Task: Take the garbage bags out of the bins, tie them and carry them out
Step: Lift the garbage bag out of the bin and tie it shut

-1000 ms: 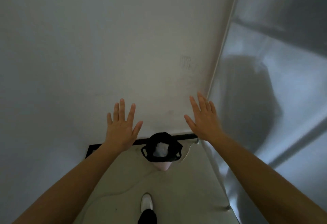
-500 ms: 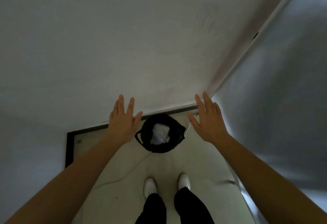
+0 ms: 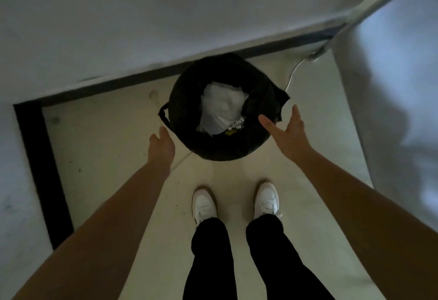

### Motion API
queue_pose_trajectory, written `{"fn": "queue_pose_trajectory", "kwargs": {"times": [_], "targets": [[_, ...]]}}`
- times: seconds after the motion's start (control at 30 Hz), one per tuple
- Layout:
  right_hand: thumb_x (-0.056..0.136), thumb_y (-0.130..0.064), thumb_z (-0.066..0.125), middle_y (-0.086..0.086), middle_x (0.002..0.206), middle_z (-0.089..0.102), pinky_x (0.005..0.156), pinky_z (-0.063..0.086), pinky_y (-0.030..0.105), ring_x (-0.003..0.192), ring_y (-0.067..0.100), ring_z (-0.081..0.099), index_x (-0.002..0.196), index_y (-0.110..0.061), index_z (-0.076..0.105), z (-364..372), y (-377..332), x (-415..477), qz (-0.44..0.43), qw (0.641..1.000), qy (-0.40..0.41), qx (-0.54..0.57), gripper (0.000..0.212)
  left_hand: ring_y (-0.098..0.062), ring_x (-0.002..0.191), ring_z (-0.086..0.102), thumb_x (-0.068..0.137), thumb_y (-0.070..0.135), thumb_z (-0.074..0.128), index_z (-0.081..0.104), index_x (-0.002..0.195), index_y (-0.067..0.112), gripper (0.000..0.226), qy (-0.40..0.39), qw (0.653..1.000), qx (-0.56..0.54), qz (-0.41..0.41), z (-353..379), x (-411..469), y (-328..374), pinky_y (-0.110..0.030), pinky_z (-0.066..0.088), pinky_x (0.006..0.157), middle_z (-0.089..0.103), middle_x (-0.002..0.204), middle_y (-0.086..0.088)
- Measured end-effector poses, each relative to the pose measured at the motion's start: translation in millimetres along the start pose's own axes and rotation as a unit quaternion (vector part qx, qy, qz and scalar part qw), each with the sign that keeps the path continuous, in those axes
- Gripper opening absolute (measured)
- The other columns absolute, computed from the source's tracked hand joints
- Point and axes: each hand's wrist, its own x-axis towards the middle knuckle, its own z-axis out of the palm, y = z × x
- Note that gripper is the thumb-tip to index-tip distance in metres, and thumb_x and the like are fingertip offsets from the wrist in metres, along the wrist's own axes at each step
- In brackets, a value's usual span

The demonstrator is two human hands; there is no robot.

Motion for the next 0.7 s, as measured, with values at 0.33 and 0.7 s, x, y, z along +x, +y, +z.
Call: {"fn": "queue_pose_trajectory", "kwargs": {"times": [0.33,0.7], "targets": [[0.077,-0.047,0.079,-0.007,0.122,0.069,0.101,0.052,0.042,0.110,0.013,0.066,0.136,-0.027,0.054,43,34,86,0.097,0.959,-0.117,0.241,0.067,-0.033,0.126,0.059,0.101,0.050,0.043,0.052,0.143,0.027,0.049,-0.215,0.923,-0.316,-0.029,49,92,-23,-0.048,0.054,0.096,0.059,0.142,-0.005],[0.087,-0.046,0.061,0.005,0.100,0.065,0.084,0.055,0.039,0.095,0.029,0.063,0.107,-0.017,0.066,72,-13,65,0.035,0.996,0.070,0.051,0.035,-0.009,0.090,0.067,0.094,0.027,0.056,0.067,0.108,0.020,0.019,0.129,0.940,-0.198,0.245,24,39,30,-0.025,0.054,0.079,0.070,0.100,0.007]]}}
